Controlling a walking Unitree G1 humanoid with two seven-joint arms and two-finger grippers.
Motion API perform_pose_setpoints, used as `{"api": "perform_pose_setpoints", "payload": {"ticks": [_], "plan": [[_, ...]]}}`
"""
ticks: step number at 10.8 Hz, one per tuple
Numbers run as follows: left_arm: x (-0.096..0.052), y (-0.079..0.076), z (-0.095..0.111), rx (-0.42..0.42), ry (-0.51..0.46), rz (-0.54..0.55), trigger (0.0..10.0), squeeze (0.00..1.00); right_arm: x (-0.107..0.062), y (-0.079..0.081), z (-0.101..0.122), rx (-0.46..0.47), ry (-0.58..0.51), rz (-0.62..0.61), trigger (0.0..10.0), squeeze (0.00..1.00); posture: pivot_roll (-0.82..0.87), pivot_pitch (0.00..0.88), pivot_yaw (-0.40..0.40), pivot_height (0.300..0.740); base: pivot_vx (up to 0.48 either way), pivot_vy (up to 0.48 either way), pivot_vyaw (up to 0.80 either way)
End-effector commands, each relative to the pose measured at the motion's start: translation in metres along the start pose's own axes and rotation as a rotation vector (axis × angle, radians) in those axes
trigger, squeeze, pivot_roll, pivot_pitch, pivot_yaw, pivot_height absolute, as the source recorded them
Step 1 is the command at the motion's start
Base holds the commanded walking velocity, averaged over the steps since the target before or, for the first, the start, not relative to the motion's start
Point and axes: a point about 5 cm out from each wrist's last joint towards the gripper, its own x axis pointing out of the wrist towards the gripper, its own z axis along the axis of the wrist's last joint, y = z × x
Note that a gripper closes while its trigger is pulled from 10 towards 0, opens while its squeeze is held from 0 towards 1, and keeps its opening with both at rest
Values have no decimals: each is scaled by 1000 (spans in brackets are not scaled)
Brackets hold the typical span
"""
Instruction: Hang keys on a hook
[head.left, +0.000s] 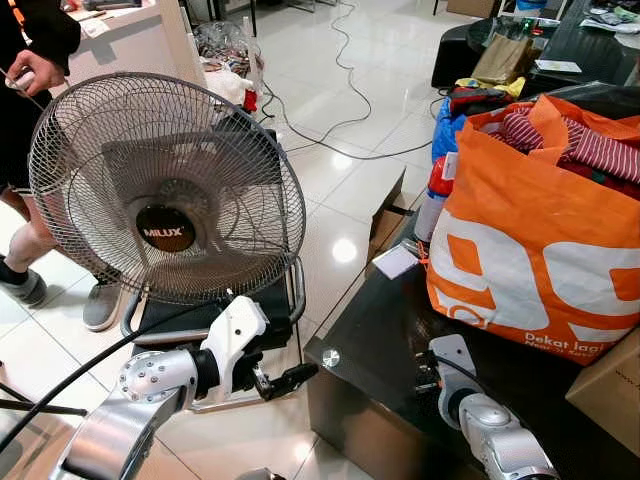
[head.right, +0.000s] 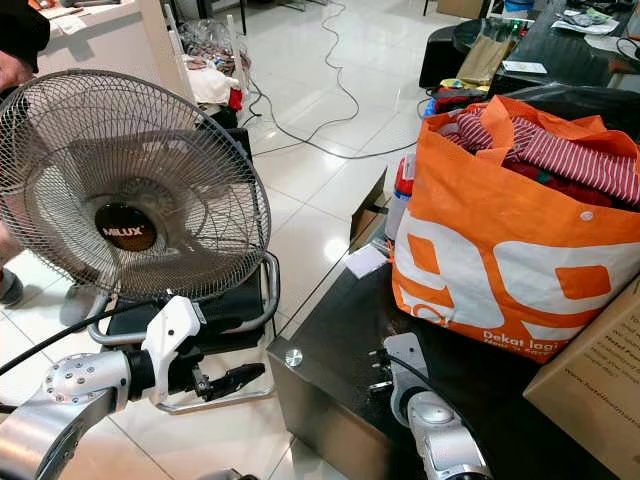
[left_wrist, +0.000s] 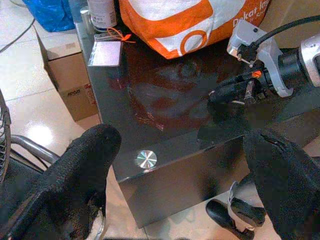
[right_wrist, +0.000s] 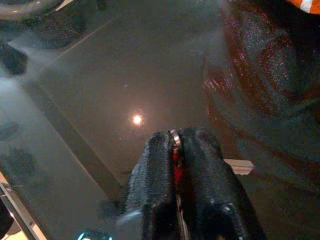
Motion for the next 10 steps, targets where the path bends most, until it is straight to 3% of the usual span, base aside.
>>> {"api": "perform_pose_setpoints", "payload": {"ticks": [1, 6, 10], "plan": [[-1, 0, 5, 20, -1, -10, 10000, 59, -1, -2, -8, 12, 32, -3, 549, 0, -8, 0, 64, 740, 0, 0, 0], [3, 6, 6, 21, -21, 13, 10000, 59, -4, -9, -3, 27, -9, -28, 0, 0, -19, 0, 75, 740, 0, 0, 0], [2, 33, 31, -26, -202, 267, 10000, 55, -55, -28, 47, 174, -321, -164, 0, 0, -66, 0, 81, 740, 0, 0, 0]]}}
